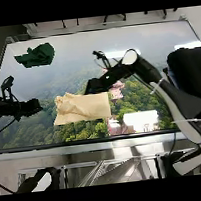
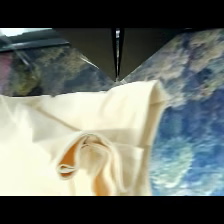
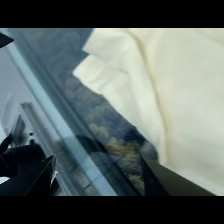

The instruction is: Fold the shirts.

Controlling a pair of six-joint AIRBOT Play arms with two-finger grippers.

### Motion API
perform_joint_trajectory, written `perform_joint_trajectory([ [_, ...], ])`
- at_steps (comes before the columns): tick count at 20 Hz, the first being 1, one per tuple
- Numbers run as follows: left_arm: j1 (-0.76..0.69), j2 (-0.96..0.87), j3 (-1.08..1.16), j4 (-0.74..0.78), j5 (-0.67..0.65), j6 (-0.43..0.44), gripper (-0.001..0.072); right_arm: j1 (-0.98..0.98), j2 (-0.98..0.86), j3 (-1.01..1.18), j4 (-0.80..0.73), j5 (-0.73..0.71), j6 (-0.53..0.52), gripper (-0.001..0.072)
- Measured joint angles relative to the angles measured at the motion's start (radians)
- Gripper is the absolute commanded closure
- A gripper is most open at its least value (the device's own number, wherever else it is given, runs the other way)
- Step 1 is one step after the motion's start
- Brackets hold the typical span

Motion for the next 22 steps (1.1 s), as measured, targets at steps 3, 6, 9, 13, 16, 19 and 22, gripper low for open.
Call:
perform_joint_trajectory([
  [3,-0.066,-0.074,0.0,-0.047,0.033,0.018,0.0444,-0.098,0.132,-0.211,-0.075,-0.021,0.022,0.0106],
  [6,-0.136,-0.146,0.0,-0.067,0.075,0.023,0.0155,-0.191,0.201,-0.393,-0.106,-0.037,0.03,0.0106],
  [9,-0.178,-0.202,0.0,-0.078,0.129,0.023,0.0154,-0.231,0.228,-0.496,-0.109,-0.04,0.019,0.0107],
  [13,-0.201,-0.238,0.0,-0.092,0.253,0.021,0.0156,-0.249,0.24,-0.545,-0.042,-0.05,-0.018,0.0108],
  [16,-0.216,-0.247,0.0,-0.097,0.33,0.014,0.0193,-0.254,0.243,-0.556,-0.013,-0.059,-0.034,0.0108],
  [19,-0.224,-0.25,0.0,-0.1,0.367,0.014,0.0352,-0.256,0.243,-0.56,0.0,-0.061,-0.041,0.0108],
  [22,-0.227,-0.252,0.0,-0.097,0.373,0.014,0.0352,-0.257,0.243,-0.562,0.006,-0.061,-0.043,0.0108],
])
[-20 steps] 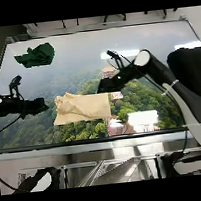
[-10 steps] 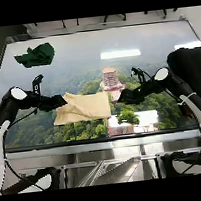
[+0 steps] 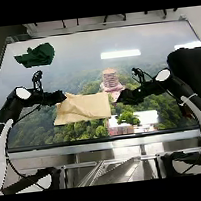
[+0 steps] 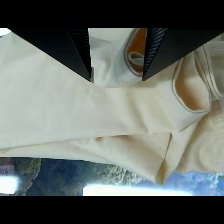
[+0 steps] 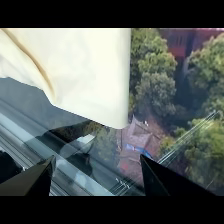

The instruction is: Fold the shirts.

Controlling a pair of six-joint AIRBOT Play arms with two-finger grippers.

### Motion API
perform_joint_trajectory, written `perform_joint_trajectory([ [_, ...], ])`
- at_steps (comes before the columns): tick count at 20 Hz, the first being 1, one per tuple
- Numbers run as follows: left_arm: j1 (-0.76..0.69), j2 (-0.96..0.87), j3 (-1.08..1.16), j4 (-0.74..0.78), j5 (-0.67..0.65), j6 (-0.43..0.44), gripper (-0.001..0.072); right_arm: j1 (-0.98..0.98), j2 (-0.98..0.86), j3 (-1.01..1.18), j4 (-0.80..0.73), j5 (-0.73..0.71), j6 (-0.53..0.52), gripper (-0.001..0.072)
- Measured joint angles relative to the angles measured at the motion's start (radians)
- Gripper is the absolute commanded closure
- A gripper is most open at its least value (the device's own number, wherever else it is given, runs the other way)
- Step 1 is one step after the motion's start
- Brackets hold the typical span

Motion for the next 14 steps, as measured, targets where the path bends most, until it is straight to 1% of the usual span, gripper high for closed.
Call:
perform_joint_trajectory([
  [4,-0.002,-0.03,0.0,0.019,-0.034,-0.002,0.0344,0.0,0.0,0.0,0.005,0.0,-0.003,0.0109],
  [5,-0.002,-0.042,0.0,0.019,-0.045,-0.002,0.0393,0.0,0.0,0.0,0.008,0.0,-0.003,0.0109],
  [6,-0.002,-0.054,0.0,0.02,-0.054,-0.003,0.0657,0.0,0.0,0.0,0.011,0.0,-0.003,0.0109],
  [7,-0.002,-0.062,0.0,0.02,-0.058,-0.002,0.0692,0.0,0.0,0.0,0.012,0.0,-0.003,0.0109],
  [9,-0.002,-0.068,0.0,0.023,-0.057,0.001,0.0692,0.0,0.0,0.0,0.016,0.0,-0.005,0.0109],
  [12,0.0,-0.039,0.0,0.026,-0.055,0.037,0.0693,0.0,0.0,0.0,0.018,0.0,-0.006,0.0109],
  [14,0.011,-0.003,0.0,0.039,-0.104,0.077,0.0692,0.0,0.0,0.0,0.019,0.0,-0.007,0.0109],
])
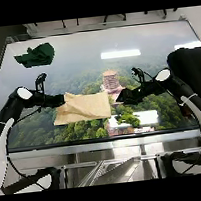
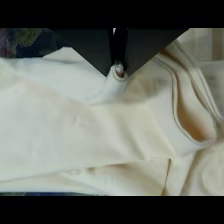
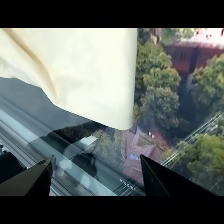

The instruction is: Fold the shirts.

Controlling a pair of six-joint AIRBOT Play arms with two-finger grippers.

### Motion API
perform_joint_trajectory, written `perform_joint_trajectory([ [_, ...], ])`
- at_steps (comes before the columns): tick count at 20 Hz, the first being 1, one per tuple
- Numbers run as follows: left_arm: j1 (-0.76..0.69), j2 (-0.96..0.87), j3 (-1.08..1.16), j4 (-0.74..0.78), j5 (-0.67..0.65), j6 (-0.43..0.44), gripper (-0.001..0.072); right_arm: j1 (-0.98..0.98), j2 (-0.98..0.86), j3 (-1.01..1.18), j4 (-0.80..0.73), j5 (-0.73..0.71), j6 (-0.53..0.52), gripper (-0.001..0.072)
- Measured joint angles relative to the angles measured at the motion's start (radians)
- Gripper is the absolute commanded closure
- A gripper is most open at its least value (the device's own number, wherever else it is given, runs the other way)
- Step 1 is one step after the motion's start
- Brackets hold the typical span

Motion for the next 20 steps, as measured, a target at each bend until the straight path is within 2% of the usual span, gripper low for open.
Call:
perform_joint_trajectory([
  [3,0.027,0.055,-0.024,0.024,-0.111,0.076,0.0692,0.0,0.0,0.0,0.002,-0.016,0.0,0.0109],
  [6,0.066,0.099,-0.105,0.035,-0.158,0.127,0.069,0.0,0.0,0.0,0.008,-0.027,0.0,0.0108],
  [7,0.083,0.109,-0.138,0.038,-0.167,0.14,0.0546,0.0,0.0,0.0,0.008,-0.027,0.0,0.0108],
  [8,0.101,0.116,-0.166,0.039,-0.172,0.149,0.02,0.0,0.0,0.0,0.01,-0.031,0.0,0.0108],
  [9,0.122,0.121,-0.192,0.042,-0.18,0.153,0.0016,0.0,0.0,0.0,0.011,-0.035,0.0,0.0107],
  [10,0.144,0.124,-0.209,0.042,-0.182,0.156,0.0016,0.0,-0.001,0.0,0.011,-0.035,0.0,0.0106],
  [11,0.169,0.127,-0.219,0.042,-0.182,0.156,0.0016,-0.001,-0.004,0.0,0.011,-0.04,0.0,0.0093],
  [12,0.195,0.128,-0.221,0.042,-0.185,0.15,0.0016,-0.001,-0.01,0.0,0.012,-0.045,0.0,0.001],
  [13,0.224,0.13,-0.214,0.042,-0.189,0.14,0.0017,-0.001,-0.019,0.0,0.014,-0.048,0.0,0.0007],
  [14,0.253,0.131,-0.199,0.04,-0.189,0.12,0.0051,-0.001,-0.03,0.0,0.022,-0.051,0.0,0.0007],
  [15,0.28,0.131,-0.179,0.039,-0.189,0.092,0.0433,-0.001,-0.045,0.0,0.032,-0.055,-0.011,0.0007],
  [16,0.306,0.132,-0.153,0.038,-0.193,0.062,0.0693,-0.002,-0.064,0.0,0.043,-0.062,-0.025,0.0007],
  [20,0.362,0.132,-0.029,0.022,-0.242,-0.023,0.0693,0.003,-0.153,0.0,0.127,-0.117,-0.076,0.0007],
])
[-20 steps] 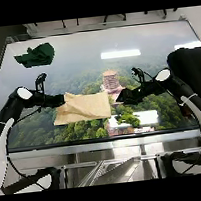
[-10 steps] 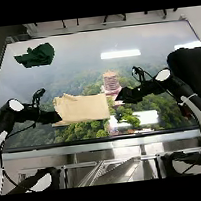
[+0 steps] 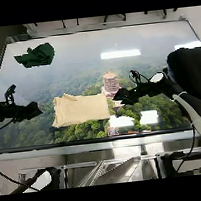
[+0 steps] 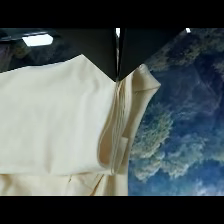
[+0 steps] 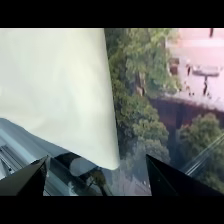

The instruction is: Fold the shirts.

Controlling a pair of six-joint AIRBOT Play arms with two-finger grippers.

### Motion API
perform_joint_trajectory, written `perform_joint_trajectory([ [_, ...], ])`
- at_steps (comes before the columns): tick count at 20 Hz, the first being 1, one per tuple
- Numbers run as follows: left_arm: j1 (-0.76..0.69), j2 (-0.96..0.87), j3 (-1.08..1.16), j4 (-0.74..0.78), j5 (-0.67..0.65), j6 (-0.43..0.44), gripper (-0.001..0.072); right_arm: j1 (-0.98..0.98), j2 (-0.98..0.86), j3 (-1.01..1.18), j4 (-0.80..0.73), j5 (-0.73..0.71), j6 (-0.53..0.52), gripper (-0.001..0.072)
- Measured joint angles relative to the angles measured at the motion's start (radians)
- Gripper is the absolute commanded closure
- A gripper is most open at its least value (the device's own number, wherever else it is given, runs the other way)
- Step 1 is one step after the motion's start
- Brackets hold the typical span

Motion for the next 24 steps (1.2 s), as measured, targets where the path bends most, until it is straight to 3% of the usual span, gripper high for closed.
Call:
perform_joint_trajectory([
  [14,-0.138,0.0,0.192,-0.011,-0.055,-0.048,0.0693,0.217,-0.245,0.083,0.295,-0.166,-0.142,0.0023],
  [15,-0.146,0.0,0.193,-0.011,-0.055,-0.048,0.0693,0.24,-0.257,0.104,0.309,-0.18,-0.146,0.0246],
  [16,-0.154,0.0,0.194,-0.011,-0.055,-0.048,0.0693,0.26,-0.267,0.12,0.311,-0.204,-0.151,0.0688],
  [20,-0.17,0.0,0.196,-0.011,-0.057,-0.048,0.0693,0.272,-0.252,0.162,0.33,-0.215,-0.177,0.0693],
  [24,-0.175,0.0,0.196,-0.011,-0.09,-0.048,0.0693,0.191,-0.068,0.078,0.2,-0.193,-0.101,0.0692],
])
